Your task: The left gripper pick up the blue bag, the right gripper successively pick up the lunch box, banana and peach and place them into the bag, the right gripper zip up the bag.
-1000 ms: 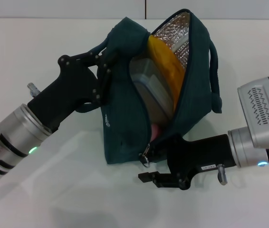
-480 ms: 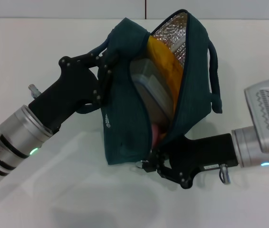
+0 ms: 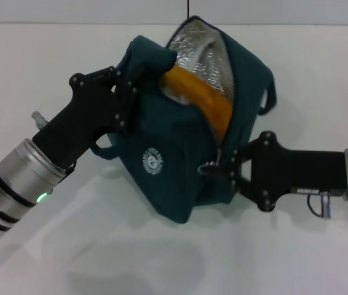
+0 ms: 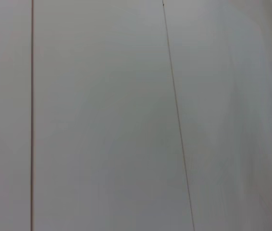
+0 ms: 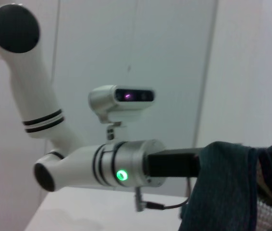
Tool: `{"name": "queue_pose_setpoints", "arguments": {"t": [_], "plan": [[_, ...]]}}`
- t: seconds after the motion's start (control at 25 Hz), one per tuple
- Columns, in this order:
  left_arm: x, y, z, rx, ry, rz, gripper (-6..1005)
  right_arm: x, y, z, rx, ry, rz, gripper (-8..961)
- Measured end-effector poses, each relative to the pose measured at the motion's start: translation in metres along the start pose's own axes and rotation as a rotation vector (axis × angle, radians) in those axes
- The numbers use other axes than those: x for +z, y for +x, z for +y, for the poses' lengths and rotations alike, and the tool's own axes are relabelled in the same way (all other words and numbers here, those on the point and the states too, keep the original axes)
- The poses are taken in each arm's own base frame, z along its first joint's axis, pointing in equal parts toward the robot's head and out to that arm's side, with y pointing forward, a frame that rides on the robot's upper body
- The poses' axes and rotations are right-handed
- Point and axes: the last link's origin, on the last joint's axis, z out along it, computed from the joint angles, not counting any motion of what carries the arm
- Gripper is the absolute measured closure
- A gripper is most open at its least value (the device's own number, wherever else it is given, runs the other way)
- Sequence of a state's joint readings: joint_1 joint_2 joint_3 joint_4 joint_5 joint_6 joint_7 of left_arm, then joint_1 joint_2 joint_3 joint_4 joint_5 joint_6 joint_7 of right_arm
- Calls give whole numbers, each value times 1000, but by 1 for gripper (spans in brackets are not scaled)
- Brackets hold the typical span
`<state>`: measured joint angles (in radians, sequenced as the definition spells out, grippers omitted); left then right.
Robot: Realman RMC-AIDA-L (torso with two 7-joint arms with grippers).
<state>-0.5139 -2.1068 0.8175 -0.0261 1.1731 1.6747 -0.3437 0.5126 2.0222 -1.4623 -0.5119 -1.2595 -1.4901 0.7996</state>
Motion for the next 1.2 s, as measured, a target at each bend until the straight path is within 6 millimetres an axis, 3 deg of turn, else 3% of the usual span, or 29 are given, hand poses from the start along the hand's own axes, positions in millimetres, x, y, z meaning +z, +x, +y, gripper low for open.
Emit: {"name": "queue_pose_setpoints", "arguments": {"t": [0.28,0.6,0.84,1.2], "plan": [[-1,-1,1,-5,9,-3,949,1,0,-2,-34,23,-5,935],[1,3,-15,19,76,11,946,15,5,5,-50,-49,45,935],[0,3,-16,8,85,7,942,18,6,6,-48,-58,54,935],[-3,3,-22,-221,103,12,630,20,5,5,-48,-64,50,935]]}}
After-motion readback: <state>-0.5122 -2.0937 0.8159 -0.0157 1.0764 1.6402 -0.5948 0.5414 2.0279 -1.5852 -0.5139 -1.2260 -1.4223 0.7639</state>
